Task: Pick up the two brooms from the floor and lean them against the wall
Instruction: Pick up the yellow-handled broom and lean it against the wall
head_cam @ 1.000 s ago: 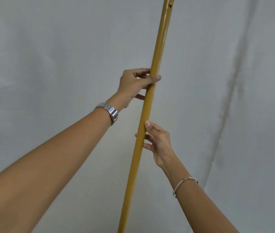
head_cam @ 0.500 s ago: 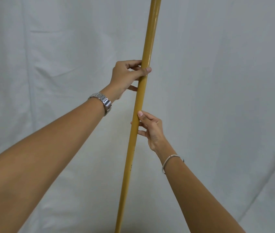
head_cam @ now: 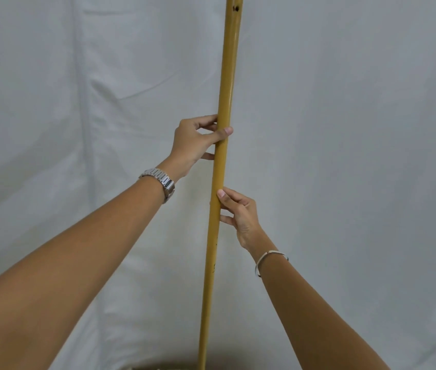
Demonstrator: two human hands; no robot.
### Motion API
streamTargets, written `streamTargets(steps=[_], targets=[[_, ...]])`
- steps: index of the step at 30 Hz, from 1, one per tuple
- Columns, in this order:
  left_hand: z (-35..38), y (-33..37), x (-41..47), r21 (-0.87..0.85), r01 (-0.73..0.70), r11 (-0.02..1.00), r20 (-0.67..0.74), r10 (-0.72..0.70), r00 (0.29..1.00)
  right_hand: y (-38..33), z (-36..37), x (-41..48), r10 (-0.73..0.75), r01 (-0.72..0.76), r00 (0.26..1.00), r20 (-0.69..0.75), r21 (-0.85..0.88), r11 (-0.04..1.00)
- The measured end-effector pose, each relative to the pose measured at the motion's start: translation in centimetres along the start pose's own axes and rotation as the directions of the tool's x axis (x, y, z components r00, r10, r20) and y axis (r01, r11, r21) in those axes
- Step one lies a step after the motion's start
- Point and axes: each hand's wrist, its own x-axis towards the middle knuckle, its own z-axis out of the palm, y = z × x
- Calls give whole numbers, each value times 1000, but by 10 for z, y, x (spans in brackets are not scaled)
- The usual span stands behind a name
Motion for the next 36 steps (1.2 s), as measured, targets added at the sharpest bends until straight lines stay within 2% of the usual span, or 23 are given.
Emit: streamTargets(steps=[4,9,12,17,21,29,36], targets=[[-5,-2,6,-30,-3,1000,-49,1,999,2,9,9,10,-10,999,31,11,1000],[-15,10,25,7,-98,995,-100,98,990,-12,15,32,-40,39,991,128,8,999],[-12,-4,26,0,-67,998,-93,67,993,-4,10,37,-13,16,987,158,-13,1000],[-6,-41,30,-89,35,995,-28,-37,999,24,0,45,29,-29,996,79,1,1000],[-8,-51,46,-76,84,994,9,-84,996,24,5,58,34,-34,999,24,-3,999],[-16,-71,67,-51,83,995,-102,-88,991,32,19,82,60,-60,998,13,8,998],[-25,-83,61,22,103,994,-96,-101,990,37,21,91,59,-58,997,-48,31,998]])
